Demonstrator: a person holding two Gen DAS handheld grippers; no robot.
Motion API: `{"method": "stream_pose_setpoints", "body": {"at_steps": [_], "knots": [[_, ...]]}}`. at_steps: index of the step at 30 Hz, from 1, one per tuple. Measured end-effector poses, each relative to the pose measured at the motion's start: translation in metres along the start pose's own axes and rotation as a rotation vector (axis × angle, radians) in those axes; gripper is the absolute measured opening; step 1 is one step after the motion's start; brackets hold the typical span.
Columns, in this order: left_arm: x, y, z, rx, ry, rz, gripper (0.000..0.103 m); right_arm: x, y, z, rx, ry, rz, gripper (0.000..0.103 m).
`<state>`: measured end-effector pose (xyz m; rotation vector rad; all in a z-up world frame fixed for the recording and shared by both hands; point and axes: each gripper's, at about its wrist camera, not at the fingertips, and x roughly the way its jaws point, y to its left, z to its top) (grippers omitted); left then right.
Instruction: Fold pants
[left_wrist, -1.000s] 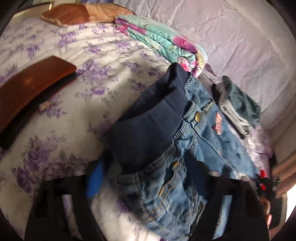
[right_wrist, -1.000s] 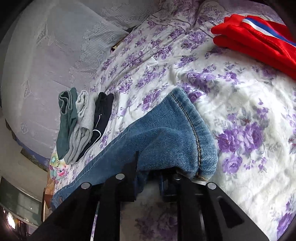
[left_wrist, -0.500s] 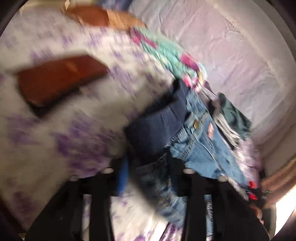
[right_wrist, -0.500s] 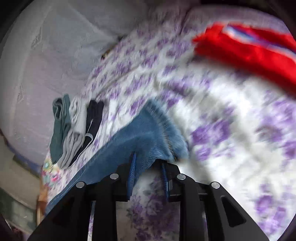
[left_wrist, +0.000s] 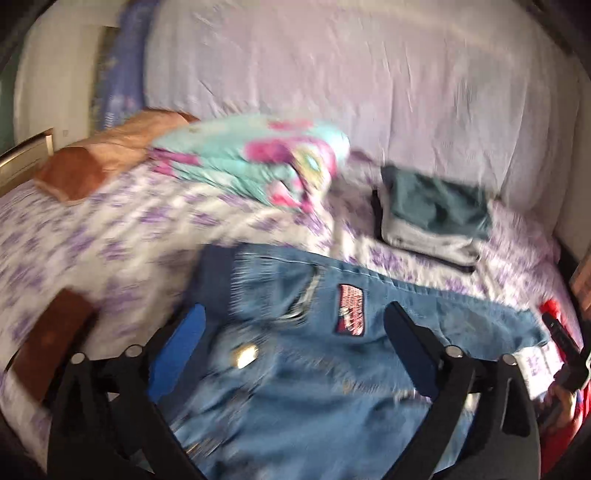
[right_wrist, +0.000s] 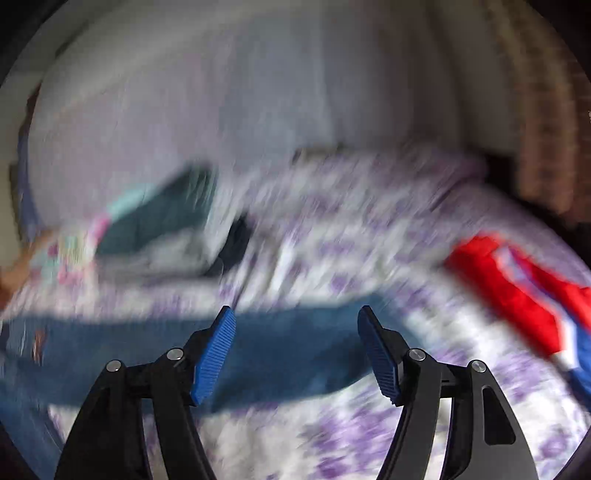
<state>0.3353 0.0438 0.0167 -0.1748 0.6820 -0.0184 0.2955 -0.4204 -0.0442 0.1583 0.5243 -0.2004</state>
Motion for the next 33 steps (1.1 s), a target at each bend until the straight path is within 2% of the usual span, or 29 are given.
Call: {"method": "stream_pose_setpoints", "body": {"at_steps": [1, 2, 3, 5, 6, 8, 10, 12, 13, 14, 16, 18, 19, 21, 24, 27, 29, 31, 33], "knots": [[0.028, -0.006, 0.007, 0.024, 0.054, 0.005, 0.098, 0.021, -0.001, -0.002, -0.001, 0.103, -0.001, 0.087], [0.046, -0.008, 0.007, 0.023, 0.080, 0.030, 0.098, 0.040, -0.003, -0.005, 0.010, 0.213, 0.010, 0.094], [0.065, -0.006, 0.006, 0.008, 0.115, 0.065, 0.098, 0.065, -0.011, -0.011, 0.037, 0.357, 0.062, 0.097], [0.119, 0.013, -0.008, -0.033, 0.234, 0.163, 0.098, 0.057, -0.013, -0.007, 0.037, 0.315, 0.080, 0.098], [0.129, 0.017, -0.014, -0.034, 0.228, 0.171, 0.098, 0.052, -0.013, -0.007, 0.025, 0.294, 0.070, 0.098], [0.119, 0.000, -0.017, 0.055, 0.146, 0.246, 0.098, 0.039, -0.008, -0.005, 0.006, 0.226, 0.033, 0.097], [0.117, -0.010, -0.020, 0.119, 0.118, 0.301, 0.098, 0.010, 0.002, 0.004, -0.037, 0.078, 0.024, 0.097], [0.104, -0.015, -0.019, 0.139, 0.051, 0.299, 0.098, -0.009, 0.013, 0.009, -0.089, -0.037, 0.022, 0.097], [0.096, -0.017, -0.016, 0.140, 0.016, 0.280, 0.098, -0.010, 0.018, 0.010, -0.115, -0.056, 0.020, 0.099], [0.086, -0.022, -0.012, 0.141, -0.043, 0.251, 0.098, -0.004, 0.022, 0.011, -0.136, -0.042, 0.024, 0.099], [0.078, -0.032, -0.010, 0.154, -0.091, 0.237, 0.098, 0.027, 0.038, 0.005, -0.204, 0.101, 0.018, 0.099], [0.082, -0.047, -0.009, 0.191, -0.095, 0.213, 0.098, 0.061, 0.042, -0.002, -0.228, 0.285, -0.003, 0.099], [0.085, -0.053, -0.010, 0.212, -0.091, 0.198, 0.098, 0.068, 0.040, -0.002, -0.217, 0.321, 0.012, 0.099], [0.091, -0.053, -0.015, 0.229, -0.084, 0.180, 0.098, 0.064, 0.031, -0.001, -0.179, 0.311, 0.042, 0.099], [0.095, -0.046, -0.014, 0.182, -0.056, 0.153, 0.098, 0.055, 0.028, -0.001, -0.167, 0.266, 0.015, 0.099], [0.090, -0.037, -0.016, 0.109, -0.052, 0.125, 0.098, 0.028, 0.037, 0.004, -0.171, 0.120, 0.020, 0.099], [0.089, -0.033, -0.019, 0.081, -0.044, 0.113, 0.098, 0.019, 0.034, 0.005, -0.157, 0.066, -0.001, 0.099], [0.089, -0.033, -0.020, 0.077, -0.036, 0.109, 0.098, 0.034, 0.021, 0.007, -0.094, 0.131, -0.045, 0.099], [0.089, -0.033, -0.021, 0.078, -0.035, 0.112, 0.098, 0.066, -0.004, 0.006, 0.037, 0.296, -0.048, 0.100]]}}
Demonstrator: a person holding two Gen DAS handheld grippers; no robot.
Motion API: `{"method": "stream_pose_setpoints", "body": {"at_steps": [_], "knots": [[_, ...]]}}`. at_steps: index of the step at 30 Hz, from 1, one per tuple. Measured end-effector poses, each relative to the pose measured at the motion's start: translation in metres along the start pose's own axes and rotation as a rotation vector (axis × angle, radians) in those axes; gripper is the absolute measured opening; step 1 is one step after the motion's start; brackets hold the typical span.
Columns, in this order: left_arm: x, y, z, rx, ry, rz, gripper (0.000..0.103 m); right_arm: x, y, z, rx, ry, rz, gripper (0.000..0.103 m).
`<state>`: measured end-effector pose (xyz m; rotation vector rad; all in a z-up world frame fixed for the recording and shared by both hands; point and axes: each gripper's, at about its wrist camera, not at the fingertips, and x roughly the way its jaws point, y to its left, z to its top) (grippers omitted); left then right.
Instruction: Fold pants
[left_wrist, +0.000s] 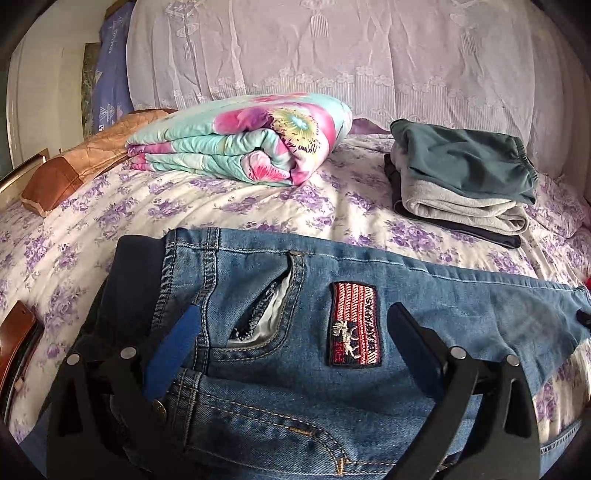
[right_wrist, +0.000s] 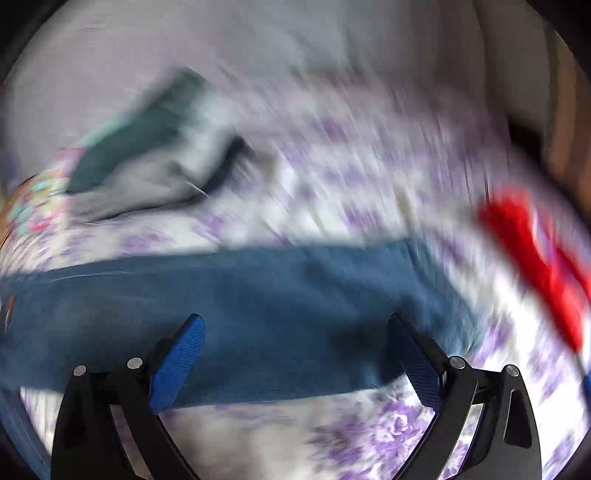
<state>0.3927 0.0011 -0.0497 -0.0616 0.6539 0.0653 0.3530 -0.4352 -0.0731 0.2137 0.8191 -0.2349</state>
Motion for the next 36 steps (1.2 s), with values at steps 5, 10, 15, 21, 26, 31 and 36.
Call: {"method": "stream_pose_setpoints", "body": {"at_steps": [5, 10, 15, 21, 26, 31, 36], "knots": [[0.004, 0.008, -0.003, -0.040, 0.034, -0.005, 0.098, -0.002, -0.001, -0.001, -0.007, -0.002, 0.000, 0.099], [0.002, 0.011, -0.005, -0.060, 0.031, -0.023, 0.098, -0.061, 0.014, -0.017, -0.108, -0.304, 0.098, 0.099], [0.004, 0.009, -0.001, -0.028, 0.076, -0.007, 0.098, -0.003, 0.030, -0.012, -0.182, 0.037, 0.117, 0.100], [-0.012, 0.022, 0.035, 0.087, 0.085, 0.109, 0.098, -0.006, 0.027, -0.011, -0.169, 0.026, 0.136, 0.100], [0.026, 0.064, 0.056, -0.038, 0.189, 0.072, 0.098, -0.005, 0.024, -0.009, -0.171, 0.026, 0.135, 0.100], [0.064, 0.103, 0.036, -0.236, 0.287, -0.021, 0.098, -0.007, 0.023, -0.011, -0.138, 0.019, 0.179, 0.100], [0.064, 0.116, 0.038, -0.309, 0.287, -0.117, 0.098, -0.017, 0.014, -0.013, -0.086, -0.035, 0.248, 0.100]]}}
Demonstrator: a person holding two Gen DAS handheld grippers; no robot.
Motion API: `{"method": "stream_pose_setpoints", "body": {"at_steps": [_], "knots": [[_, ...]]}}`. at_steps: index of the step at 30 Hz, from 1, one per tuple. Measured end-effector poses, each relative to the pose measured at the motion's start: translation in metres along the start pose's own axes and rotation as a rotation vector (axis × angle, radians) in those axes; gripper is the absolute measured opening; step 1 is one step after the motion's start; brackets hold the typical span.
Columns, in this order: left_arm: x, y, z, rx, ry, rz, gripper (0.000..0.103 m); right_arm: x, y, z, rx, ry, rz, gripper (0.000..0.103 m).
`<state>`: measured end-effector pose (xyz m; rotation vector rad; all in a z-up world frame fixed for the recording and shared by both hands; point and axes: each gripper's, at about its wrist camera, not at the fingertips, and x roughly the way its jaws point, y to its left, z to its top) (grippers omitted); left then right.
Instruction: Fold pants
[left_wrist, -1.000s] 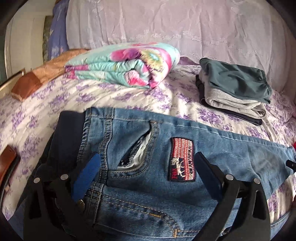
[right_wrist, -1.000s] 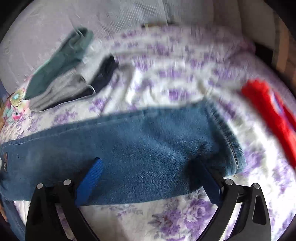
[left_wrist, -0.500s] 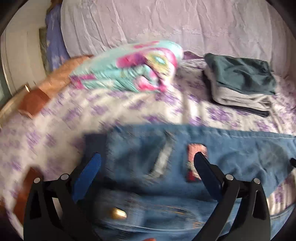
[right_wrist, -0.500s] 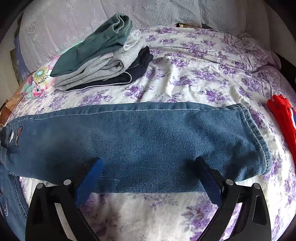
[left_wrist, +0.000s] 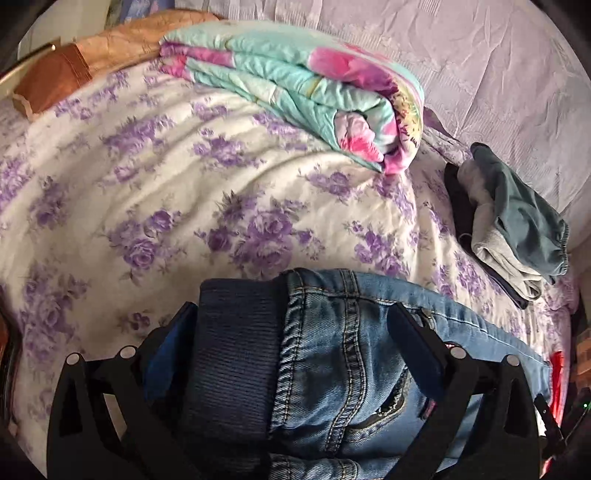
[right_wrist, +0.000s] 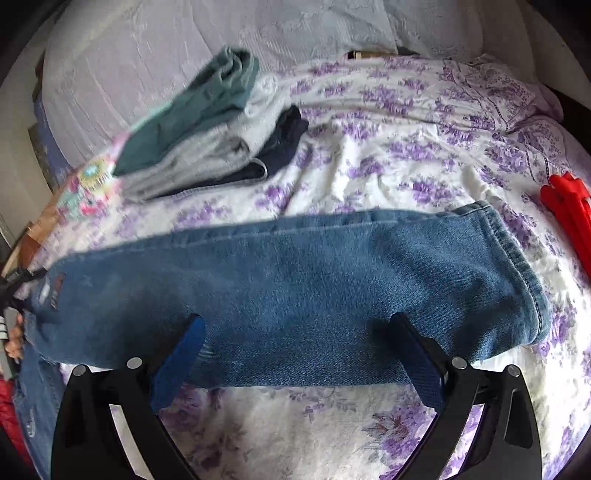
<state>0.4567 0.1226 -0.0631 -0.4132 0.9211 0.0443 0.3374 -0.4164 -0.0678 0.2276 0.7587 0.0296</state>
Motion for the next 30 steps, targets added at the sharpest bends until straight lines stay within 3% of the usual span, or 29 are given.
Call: {"method": "stream_pose_setpoints", "body": {"at_steps": [4, 6, 8, 11, 17, 22, 28, 30], "knots": [[-0.002, 0.002, 0.001, -0.009, -0.001, -0.023, 0.098, -0.027, 0.000, -0.003, 0.006, -0.150, 0.105, 0.100], [-0.002, 0.002, 0.000, -0.014, -0.008, -0.027, 0.098, -0.032, 0.007, -0.001, -0.011, -0.182, 0.184, 0.100], [-0.001, 0.003, 0.000, -0.020, -0.014, -0.027, 0.098, -0.028, 0.018, 0.006, -0.043, -0.155, 0.231, 0.100], [-0.002, 0.002, 0.000, -0.017, -0.018, -0.018, 0.098, -0.014, 0.053, 0.027, -0.192, -0.078, 0.277, 0.100], [-0.002, -0.001, -0.001, -0.006, -0.027, 0.002, 0.098, 0.034, 0.129, 0.058, -0.546, 0.035, 0.220, 0.100], [0.000, -0.004, 0.000, 0.016, -0.024, 0.019, 0.098, 0.080, 0.146, 0.076, -0.644, 0.132, 0.298, 0.098], [0.001, -0.008, 0.001, 0.044, -0.027, 0.022, 0.098, 0.116, 0.142, 0.061, -0.672, 0.245, 0.355, 0.082], [0.000, -0.009, 0.001, 0.050, -0.029, 0.019, 0.098, 0.111, 0.143, 0.058, -0.682, 0.226, 0.364, 0.067]]}}
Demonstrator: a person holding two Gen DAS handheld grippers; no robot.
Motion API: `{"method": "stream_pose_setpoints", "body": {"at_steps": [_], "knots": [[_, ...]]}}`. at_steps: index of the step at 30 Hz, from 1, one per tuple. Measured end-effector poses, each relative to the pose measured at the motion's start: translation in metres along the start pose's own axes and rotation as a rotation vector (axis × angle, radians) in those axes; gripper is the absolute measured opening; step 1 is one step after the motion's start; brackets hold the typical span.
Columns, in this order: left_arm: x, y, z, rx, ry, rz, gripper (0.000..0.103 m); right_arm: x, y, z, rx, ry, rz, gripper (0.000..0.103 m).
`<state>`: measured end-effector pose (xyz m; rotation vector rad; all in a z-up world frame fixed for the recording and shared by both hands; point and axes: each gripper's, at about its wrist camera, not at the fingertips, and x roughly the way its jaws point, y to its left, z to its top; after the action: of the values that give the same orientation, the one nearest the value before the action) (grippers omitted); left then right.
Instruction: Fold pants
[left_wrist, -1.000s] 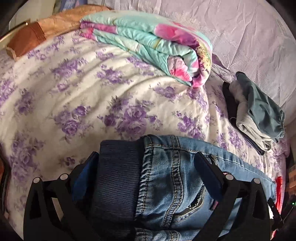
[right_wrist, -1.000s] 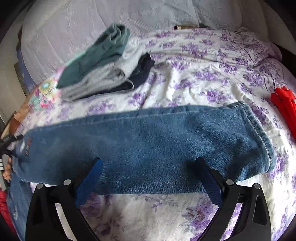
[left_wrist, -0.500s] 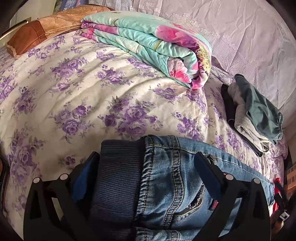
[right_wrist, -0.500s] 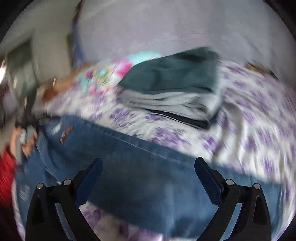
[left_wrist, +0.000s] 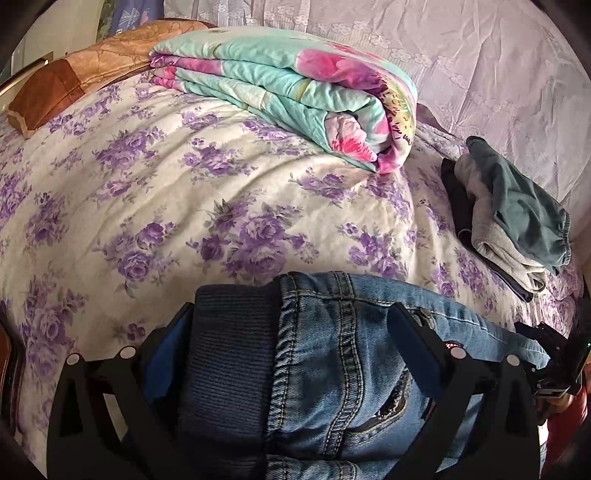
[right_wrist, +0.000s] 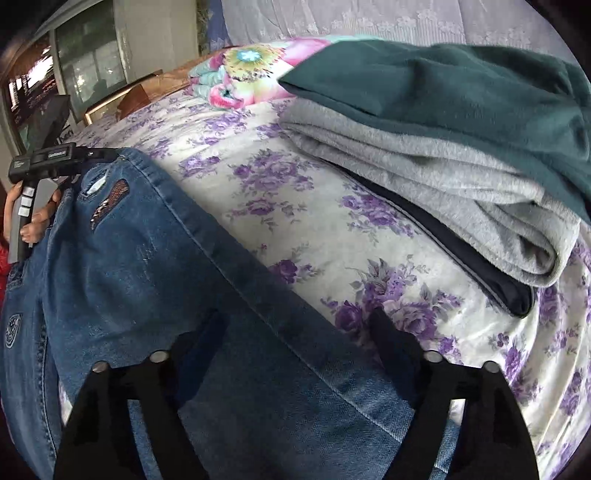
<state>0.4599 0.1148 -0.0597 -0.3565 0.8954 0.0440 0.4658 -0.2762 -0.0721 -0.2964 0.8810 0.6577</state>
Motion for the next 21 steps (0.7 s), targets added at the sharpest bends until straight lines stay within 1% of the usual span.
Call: {"method": "stream_pose_setpoints", "body": {"at_steps": [1, 2, 3, 4, 5, 6, 8, 10, 11, 15, 17, 18, 21], "knots": [[0.000, 0.000, 0.000, 0.002, -0.003, -0.002, 0.098, -0.003, 0.003, -0.001, -0.007, -0.008, -0.001, 0.050], [-0.001, -0.001, 0.000, 0.006, -0.009, -0.006, 0.098, -0.005, 0.006, -0.003, -0.006, -0.011, 0.001, 0.037], [-0.002, -0.001, 0.000, 0.012, -0.017, -0.009, 0.098, -0.009, 0.011, -0.005, 0.000, -0.010, -0.014, 0.030], [-0.004, -0.002, 0.000, 0.018, -0.030, -0.009, 0.098, -0.013, 0.018, -0.007, -0.013, -0.012, -0.046, 0.019], [-0.008, -0.004, -0.001, 0.027, -0.054, -0.008, 0.098, -0.016, 0.022, -0.008, -0.033, -0.015, -0.079, 0.012], [-0.011, -0.005, -0.001, 0.034, -0.073, -0.008, 0.098, -0.022, 0.032, -0.009, -0.063, -0.023, -0.123, 0.011], [-0.018, -0.008, -0.002, 0.054, -0.115, -0.007, 0.098, -0.034, 0.041, -0.012, -0.062, -0.047, -0.157, 0.009], [-0.022, -0.010, -0.003, 0.064, -0.141, -0.008, 0.095, -0.055, 0.053, -0.017, -0.041, -0.086, -0.186, 0.009], [-0.023, -0.010, -0.003, 0.063, -0.149, -0.010, 0.092, -0.066, 0.061, -0.020, -0.040, -0.105, -0.208, 0.009], [-0.027, -0.002, -0.002, 0.022, -0.161, -0.044, 0.082, -0.095, 0.093, -0.031, -0.055, -0.157, -0.294, 0.008], [-0.032, 0.003, -0.001, -0.002, -0.188, -0.058, 0.076, -0.107, 0.110, -0.038, -0.070, -0.186, -0.334, 0.008], [-0.035, 0.006, -0.001, -0.013, -0.201, -0.076, 0.076, -0.115, 0.118, -0.043, -0.064, -0.199, -0.344, 0.008], [-0.047, 0.012, -0.006, -0.048, -0.241, -0.093, 0.076, -0.133, 0.141, -0.055, -0.047, -0.231, -0.360, 0.008]]}}
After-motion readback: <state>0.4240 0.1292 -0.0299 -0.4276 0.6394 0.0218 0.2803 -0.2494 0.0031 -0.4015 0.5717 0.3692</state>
